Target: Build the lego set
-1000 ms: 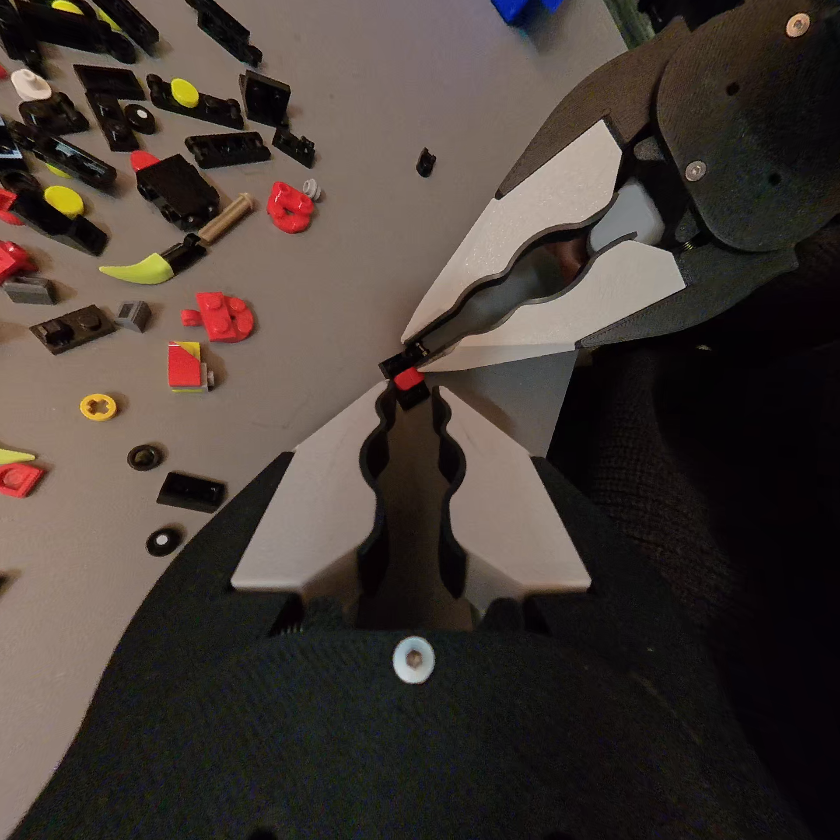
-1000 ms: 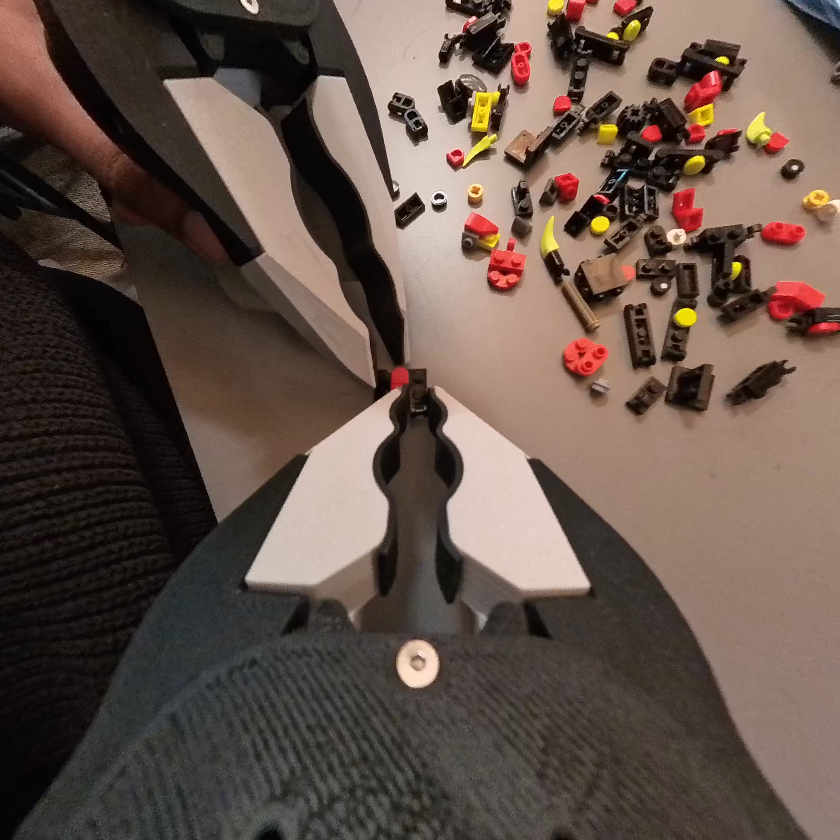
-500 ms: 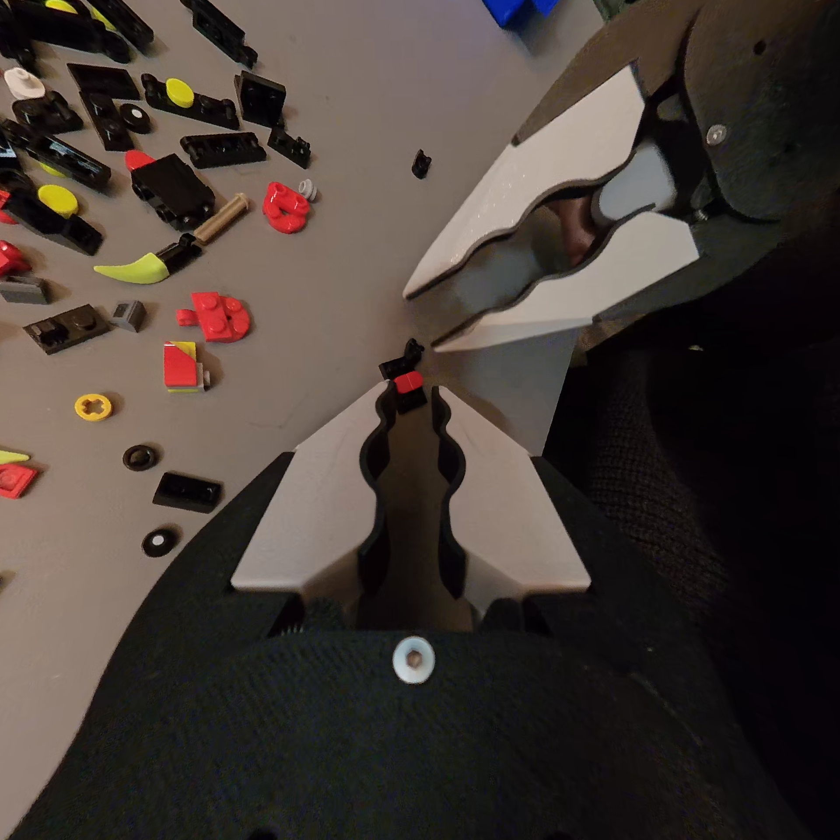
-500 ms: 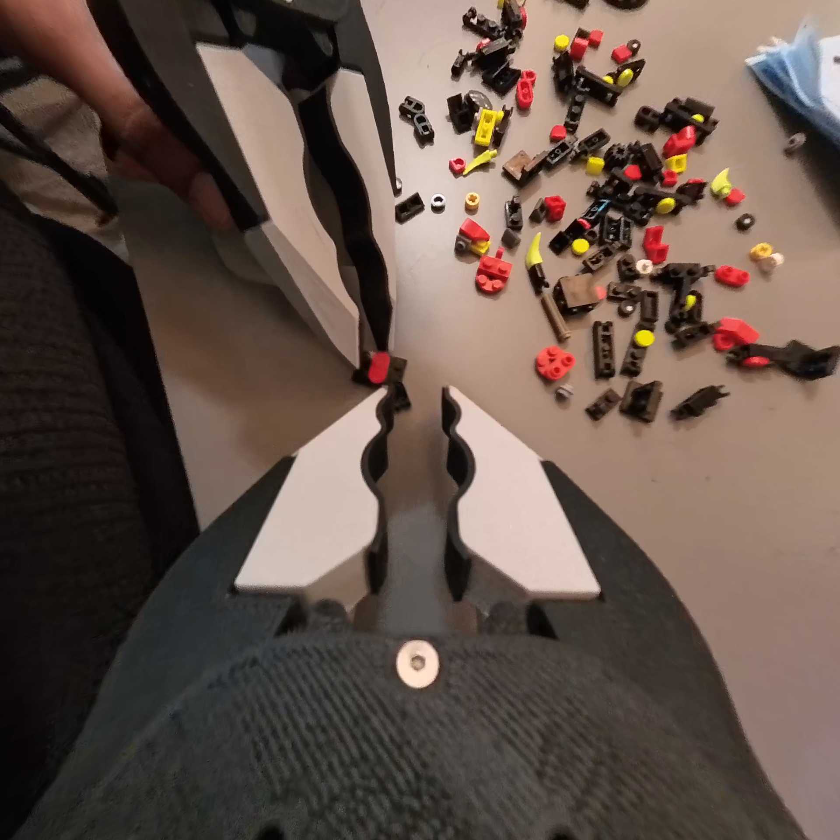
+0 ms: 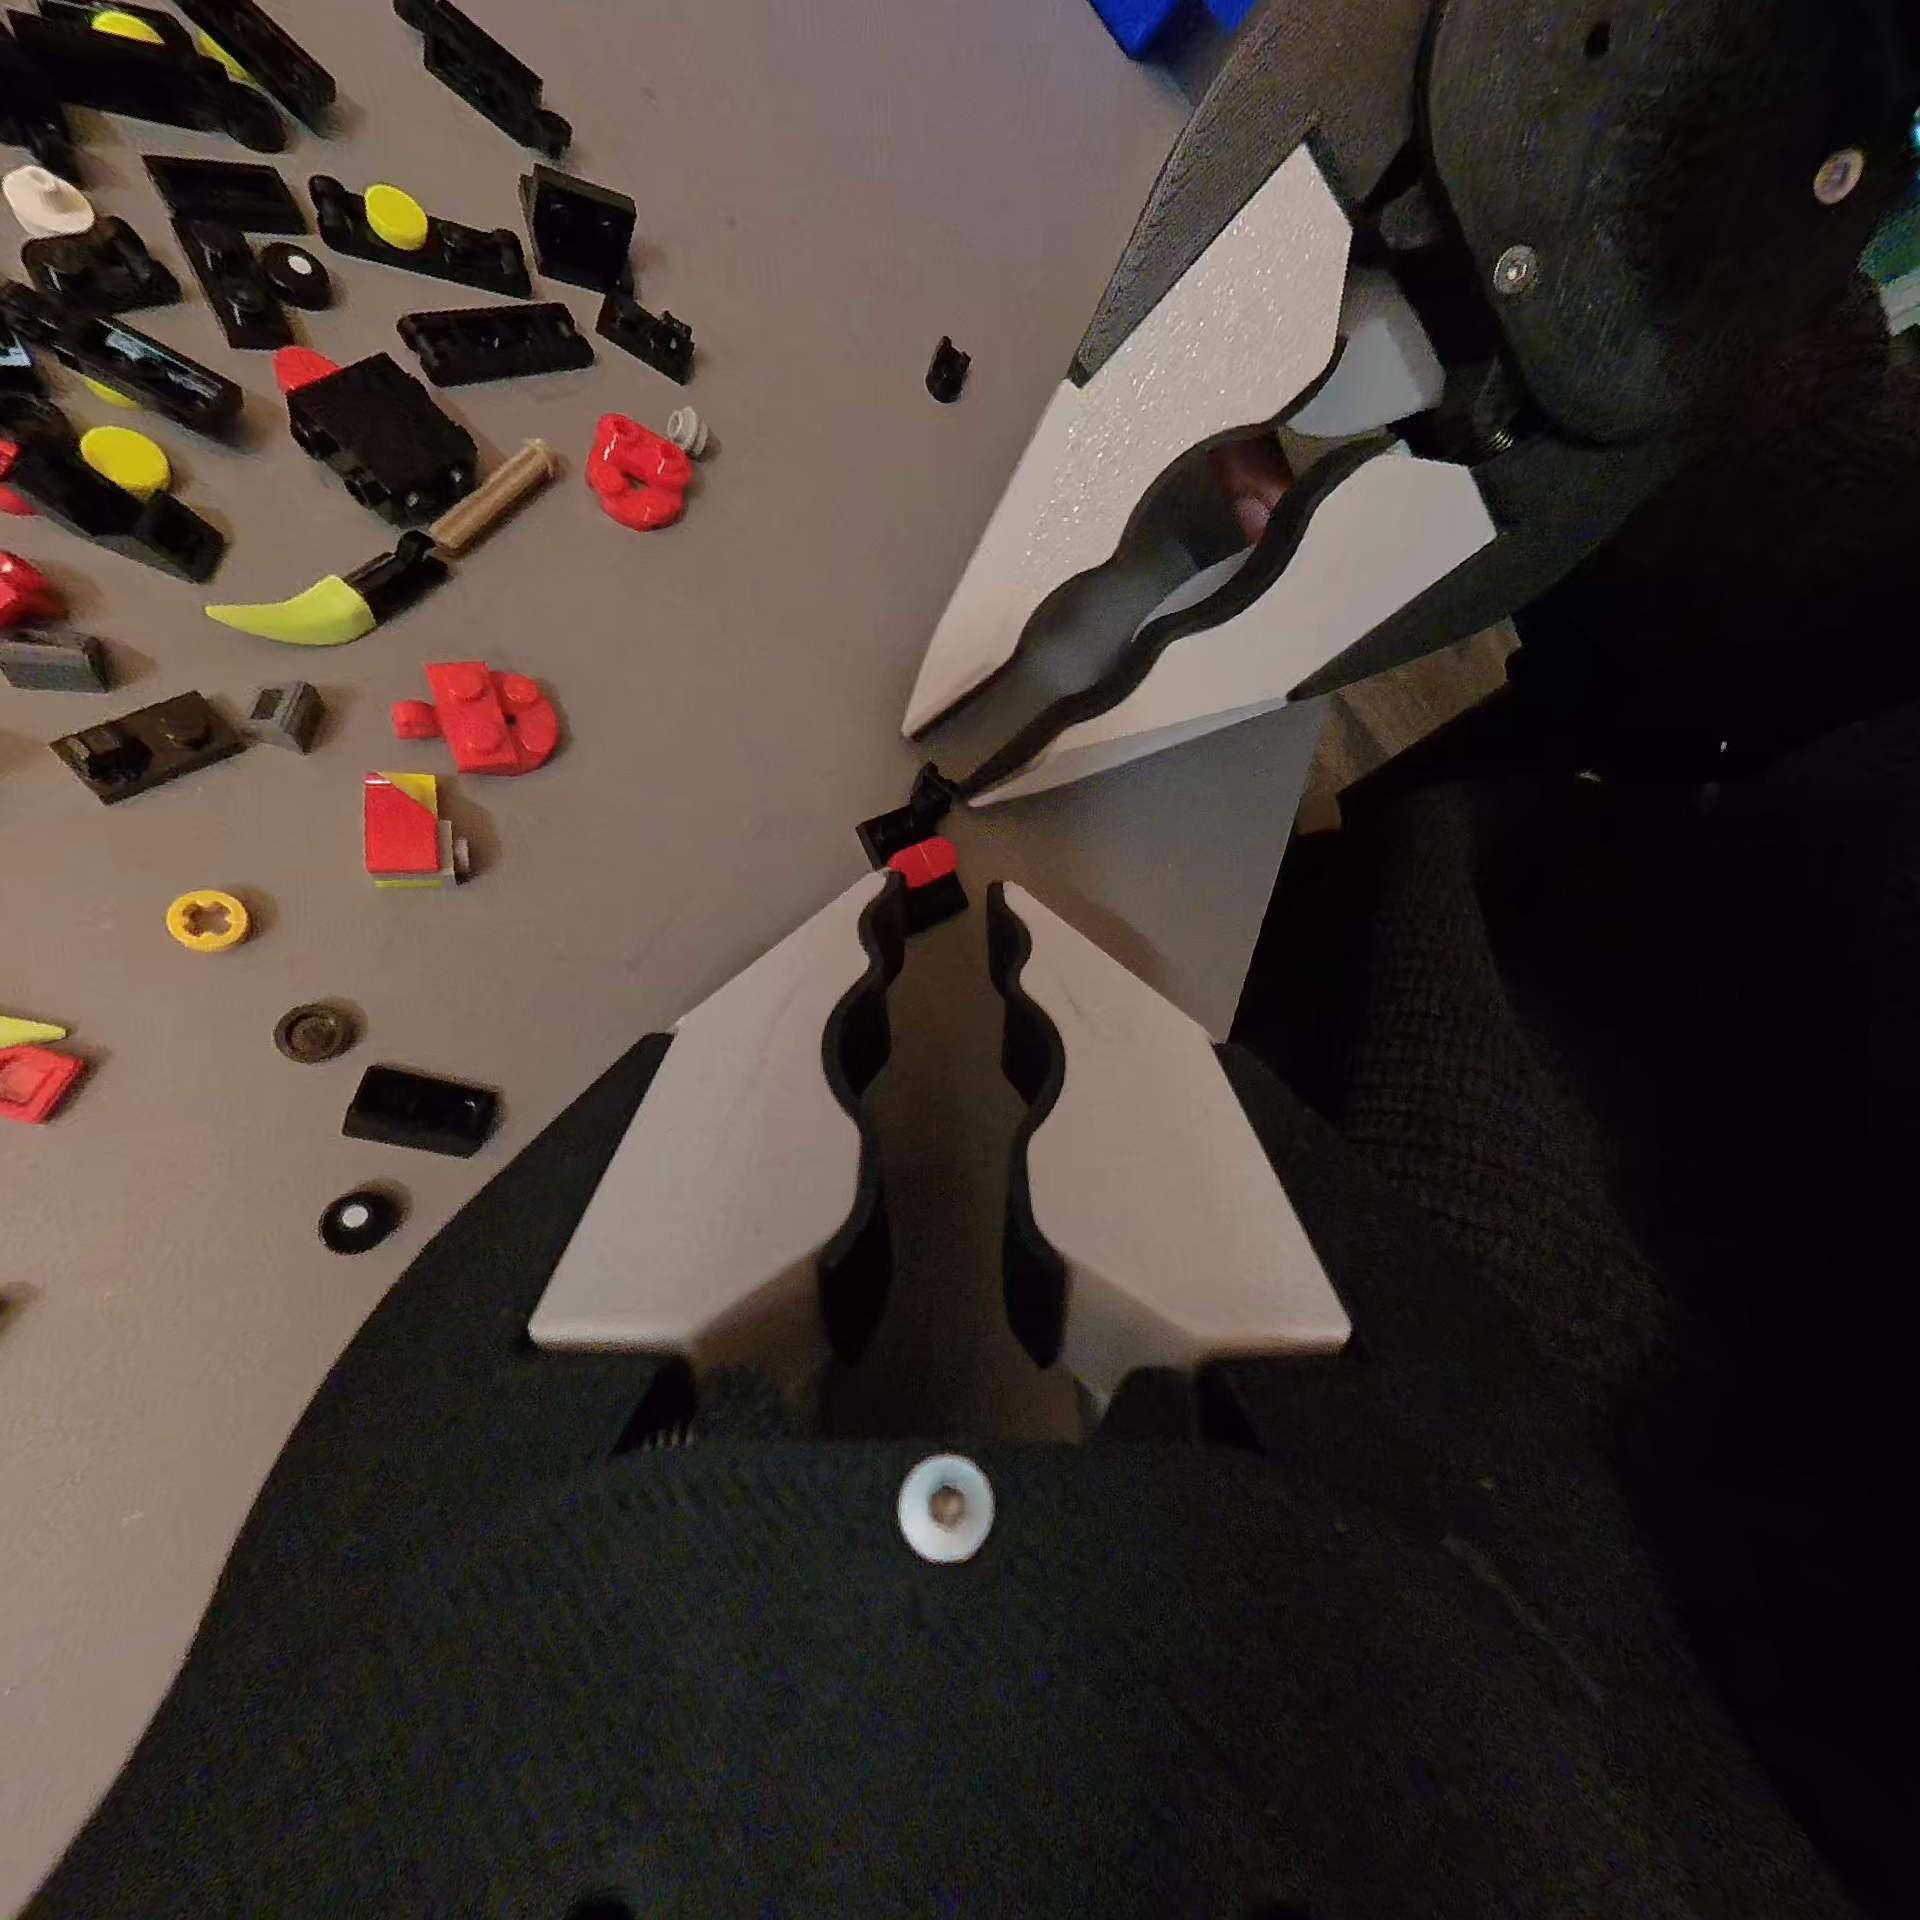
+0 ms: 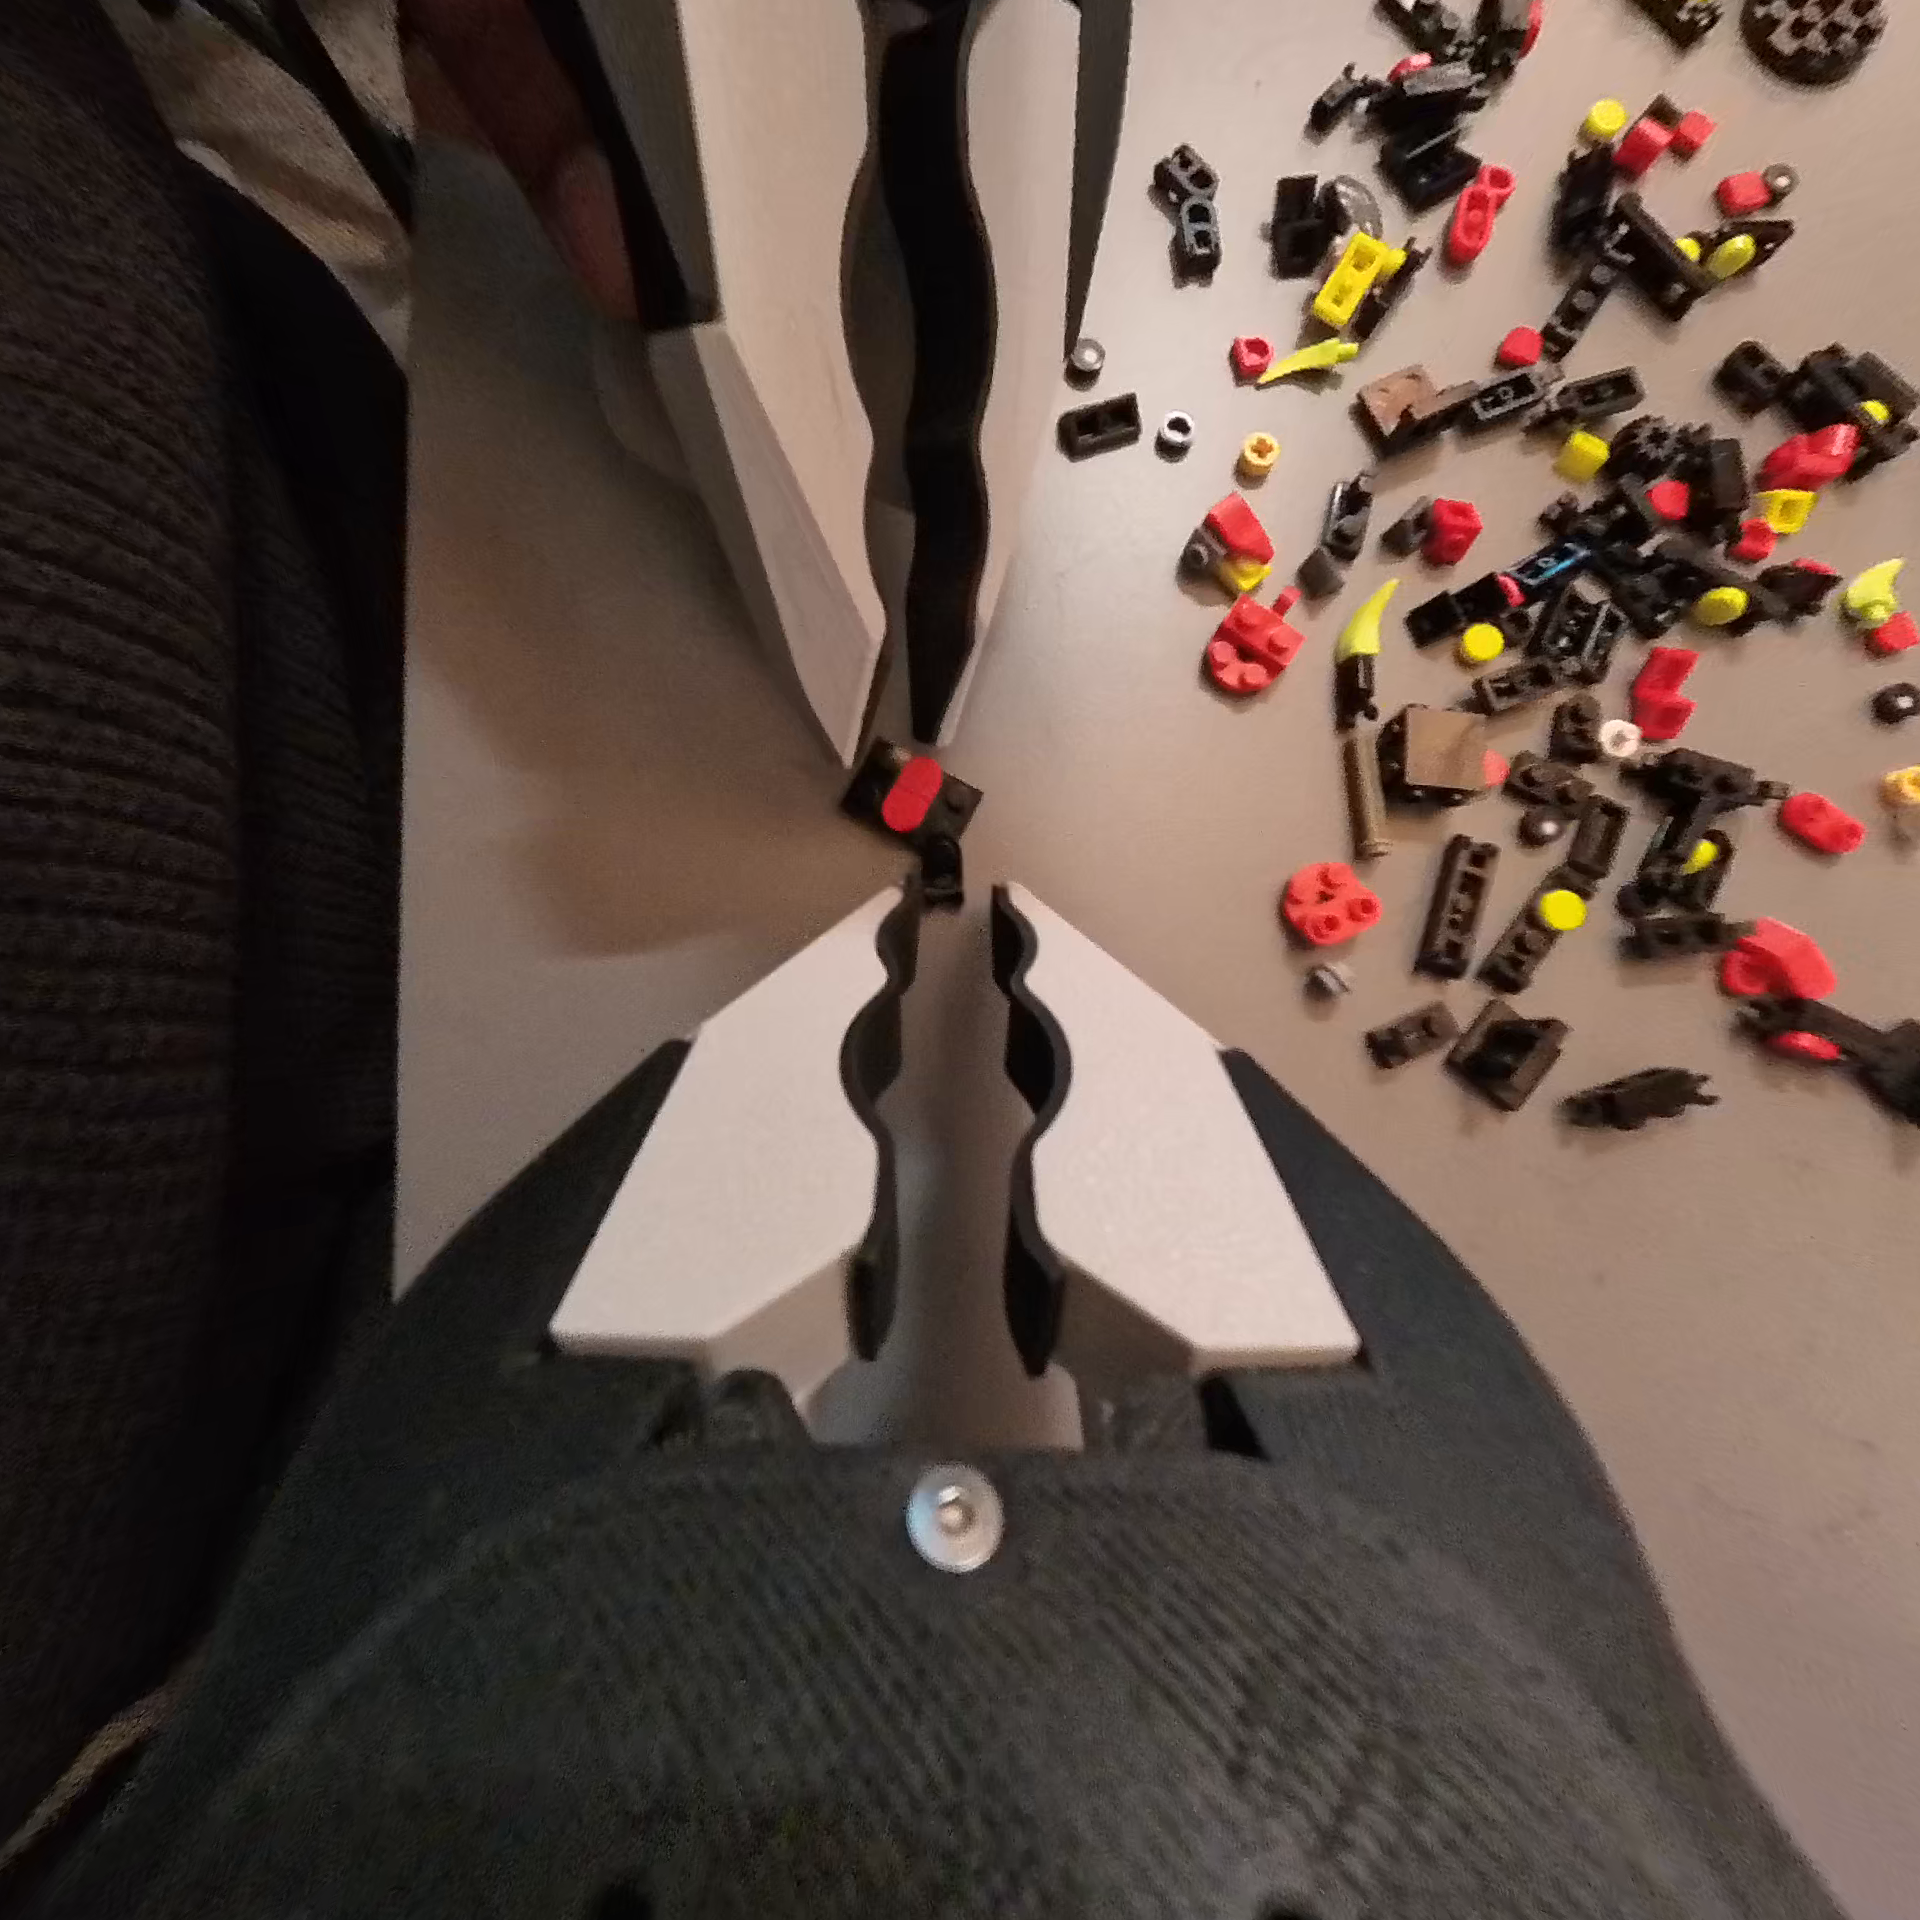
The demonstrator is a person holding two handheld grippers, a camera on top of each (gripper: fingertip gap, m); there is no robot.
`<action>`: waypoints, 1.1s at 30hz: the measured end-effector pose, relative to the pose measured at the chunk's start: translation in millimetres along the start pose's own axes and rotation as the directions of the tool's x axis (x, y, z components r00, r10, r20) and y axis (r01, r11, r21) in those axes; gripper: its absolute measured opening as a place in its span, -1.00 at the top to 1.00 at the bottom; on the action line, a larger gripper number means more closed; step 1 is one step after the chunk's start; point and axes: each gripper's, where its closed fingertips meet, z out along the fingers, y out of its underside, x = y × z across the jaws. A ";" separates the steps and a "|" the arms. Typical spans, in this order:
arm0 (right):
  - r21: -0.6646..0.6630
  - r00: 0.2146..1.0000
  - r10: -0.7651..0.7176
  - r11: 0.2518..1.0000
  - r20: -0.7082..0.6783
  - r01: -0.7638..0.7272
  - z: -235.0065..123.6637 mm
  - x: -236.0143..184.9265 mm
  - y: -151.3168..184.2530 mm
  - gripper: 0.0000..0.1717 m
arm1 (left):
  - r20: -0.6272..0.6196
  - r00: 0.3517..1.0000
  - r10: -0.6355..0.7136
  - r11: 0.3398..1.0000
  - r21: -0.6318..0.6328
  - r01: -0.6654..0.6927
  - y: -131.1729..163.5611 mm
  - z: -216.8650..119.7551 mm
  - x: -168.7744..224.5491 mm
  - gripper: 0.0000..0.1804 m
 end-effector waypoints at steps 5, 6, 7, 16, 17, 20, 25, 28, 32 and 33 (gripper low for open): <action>0.004 1.000 -0.004 1.000 -0.006 0.004 1.6 0.0 -1.7 0.90 | -0.004 1.000 0.006 1.000 -0.007 -0.006 1.5 -0.3 1.1 0.86; 0.004 1.000 -0.007 1.000 -0.009 0.007 1.6 0.2 -2.0 0.91 | -0.005 1.000 0.008 1.000 -0.009 -0.008 2.0 -0.1 1.6 0.86; 0.005 1.000 -0.009 1.000 -0.011 0.009 1.8 0.2 -2.2 0.92 | -0.006 1.000 0.011 1.000 -0.011 -0.011 2.5 -0.1 2.2 0.86; 0.003 1.000 0.002 1.000 0.005 -0.002 2.8 -2.0 -1.6 0.92 | -0.019 1.000 0.022 0.999 -0.024 -0.023 4.9 1.3 5.9 0.86; 0.006 1.000 0.003 1.000 0.006 -0.003 2.5 -2.0 -1.8 0.92 | -0.020 1.000 0.024 0.999 -0.023 -0.024 4.8 1.3 6.2 0.86; 0.018 1.000 0.009 1.000 0.011 -0.009 1.5 -2.4 -3.8 0.94 | -0.026 0.999 0.025 0.999 -0.021 -0.026 4.5 1.2 7.1 0.86; 0.015 1.000 0.006 1.000 0.006 -0.006 1.5 -2.2 -3.8 0.94 | -0.027 0.999 0.024 1.000 -0.018 -0.025 4.0 0.7 6.9 0.85; 0.004 1.000 0.003 1.000 -0.011 -0.003 0.2 0.2 -1.8 0.94 | -0.027 0.999 0.023 1.000 -0.015 -0.024 3.5 0.3 6.5 0.85; -0.038 0.996 0.000 0.999 -0.086 -0.004 -6.8 12.8 6.8 0.94 | -0.031 0.999 0.022 1.000 -0.010 -0.023 2.8 -0.5 6.5 0.85; -0.052 0.994 0.000 0.999 -0.109 -0.005 -8.8 16.5 9.3 0.94 | -0.034 0.999 0.024 1.000 -0.011 -0.025 2.8 -0.5 6.7 0.85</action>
